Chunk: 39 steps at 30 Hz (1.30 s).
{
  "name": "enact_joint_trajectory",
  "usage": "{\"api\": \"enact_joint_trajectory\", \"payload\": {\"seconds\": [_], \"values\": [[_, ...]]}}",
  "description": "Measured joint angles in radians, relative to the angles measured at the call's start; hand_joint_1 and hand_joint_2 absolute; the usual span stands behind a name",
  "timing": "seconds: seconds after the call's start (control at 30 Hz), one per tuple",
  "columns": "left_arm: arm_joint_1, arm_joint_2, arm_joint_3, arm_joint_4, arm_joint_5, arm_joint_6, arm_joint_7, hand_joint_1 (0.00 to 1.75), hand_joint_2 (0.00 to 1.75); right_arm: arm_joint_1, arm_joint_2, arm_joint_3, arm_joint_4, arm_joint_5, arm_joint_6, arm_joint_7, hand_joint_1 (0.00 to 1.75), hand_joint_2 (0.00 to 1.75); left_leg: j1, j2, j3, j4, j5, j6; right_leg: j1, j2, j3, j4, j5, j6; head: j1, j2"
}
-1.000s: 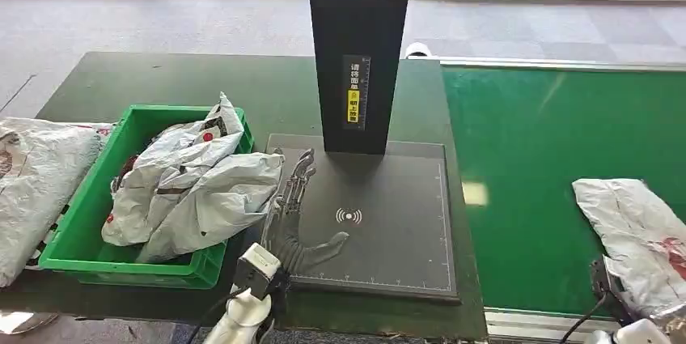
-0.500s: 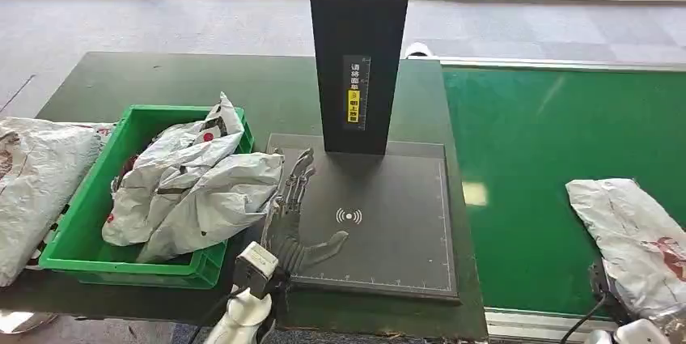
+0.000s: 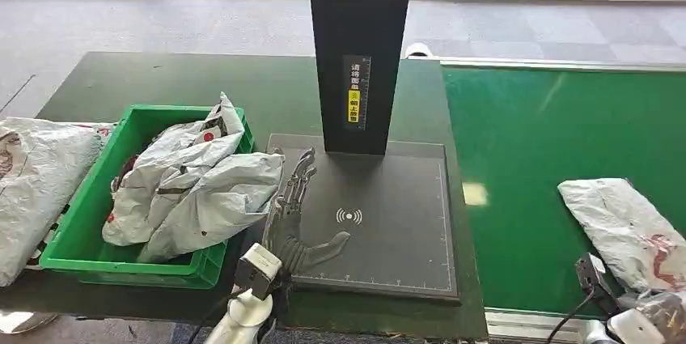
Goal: Moved the parcel from conveyor to table for the left to box.
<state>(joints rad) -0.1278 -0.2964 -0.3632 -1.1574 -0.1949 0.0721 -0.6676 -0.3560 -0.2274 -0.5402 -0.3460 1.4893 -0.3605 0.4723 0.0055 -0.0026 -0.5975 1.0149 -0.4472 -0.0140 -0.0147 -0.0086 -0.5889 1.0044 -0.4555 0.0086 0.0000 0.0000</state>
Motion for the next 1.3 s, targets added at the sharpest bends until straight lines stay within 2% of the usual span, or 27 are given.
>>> {"api": "enact_joint_trajectory", "payload": {"seconds": [0.3, 0.43, 0.47, 0.57, 0.67, 0.73, 0.83, 0.9, 1.03, 1.17, 1.3], "values": [[0.0, 0.0, 0.0, -0.002, -0.021, -0.005, 0.0, 0.0, 1.75, -0.011, 0.002, 0.0, 0.001, 0.0, -0.005, -0.002, 1.75, 1.75, 0.0, 0.0, 0.0, 0.0, 0.0, 0.0, 0.0, 0.0, 0.0, 0.0, 0.0, 0.0, 0.0, 0.0], [0.003, 0.0, 0.008, -0.011, -0.039, -0.008, 0.0, 0.0, 1.75, -0.017, 0.007, 0.0, 0.001, 0.0, -0.044, -0.016, 1.75, 1.75, 0.0, 0.0, 0.0, 0.0, 0.0, 0.0, 0.0, 0.0, 0.0, 0.0, 0.0, 0.0, 0.0, 0.0], [0.005, -0.001, 0.011, -0.015, -0.047, -0.008, 0.0, 0.0, 1.75, -0.019, 0.01, 0.0, 0.001, 0.0, -0.09, -0.041, 1.75, 1.75, 0.0, 0.0, 0.0, 0.0, 0.0, 0.0, 0.0, 0.0, 0.0, 0.0, 0.0, 0.0, 0.0, 0.0], [0.013, -0.002, 0.032, -0.034, -0.069, -0.008, 0.0, 0.0, 1.75, -0.027, 0.035, 0.001, -0.021, -0.005, -0.275, -0.196, 1.75, 1.75, 0.0, 0.0, 0.0, 0.0, 0.0, 0.0, 0.0, 0.001, 0.0, 0.001, 0.0, 0.0, 0.0, 0.0], [0.021, -0.005, 0.05, -0.055, -0.102, -0.01, 0.0, 0.0, 1.75, 0.016, 0.119, 0.001, -0.203, -0.072, -0.334, -0.531, 1.75, 1.75, 0.002, 0.0, 0.0, 0.0, 0.001, -0.001, 0.002, 0.0, 0.001, 0.001, 0.0, 0.0, 0.0, 0.0], [0.025, -0.005, 0.06, -0.064, -0.111, -0.014, 0.0, 0.0, 1.75, 0.061, 0.208, 0.007, -0.38, -0.214, -0.34, -0.793, 1.75, 1.75, 0.002, 0.0, 0.001, 0.0, 0.001, -0.002, 0.004, 0.0, 0.001, 0.001, 0.0, -0.001, 0.0, 0.0], [0.024, -0.006, 0.061, -0.065, -0.117, -0.013, 0.0, 0.0, 1.75, 0.156, 0.359, 0.051, -0.654, -0.435, -0.342, -1.086, 1.75, 1.75, 0.004, -0.005, 0.0, -0.001, 0.001, -0.003, 0.006, -0.005, 0.001, 0.001, -0.002, -0.004, 0.0, 0.0], [0.024, -0.006, 0.062, -0.064, -0.106, -0.008, 0.0, 0.0, 1.75, 0.215, 0.426, 0.091, -0.805, -0.521, -0.342, -1.154, 1.75, 1.75, 0.004, -0.006, 0.0, -0.002, 0.001, -0.003, 0.006, -0.007, 0.001, 0.001, -0.003, -0.005, 0.0, 0.0], [0.023, -0.006, 0.062, -0.057, -0.087, 0.007, 0.0, 0.0, 1.75, 0.308, 0.51, 0.181, -1.046, -0.6, -0.342, -1.171, 1.75, 1.75, 0.004, -0.004, 0.0, -0.002, 0.0, -0.005, 0.005, -0.004, 0.0, 0.001, -0.003, -0.005, 0.0, 0.0], [0.022, -0.006, 0.062, -0.052, -0.069, 0.012, 0.0, 0.0, 1.75, 0.357, 0.55, 0.252, -1.173, -0.582, -0.341, -1.176, 1.75, 1.75, 0.004, -0.004, 0.0, -0.002, 0.0, -0.005, 0.004, -0.003, 0.0, 0.0, -0.003, -0.005, 0.0, 0.0], [0.021, -0.005, 0.062, -0.048, -0.045, 0.025, 0.0, 0.0, 1.75, 0.369, 0.554, 0.341, -1.201, -0.503, -0.34, -1.167, 1.75, 1.75, 0.004, -0.002, 0.001, -0.002, 0.0, -0.005, 0.004, -0.002, 0.0, 0.0, -0.003, -0.004, 0.0, 0.0]]}}
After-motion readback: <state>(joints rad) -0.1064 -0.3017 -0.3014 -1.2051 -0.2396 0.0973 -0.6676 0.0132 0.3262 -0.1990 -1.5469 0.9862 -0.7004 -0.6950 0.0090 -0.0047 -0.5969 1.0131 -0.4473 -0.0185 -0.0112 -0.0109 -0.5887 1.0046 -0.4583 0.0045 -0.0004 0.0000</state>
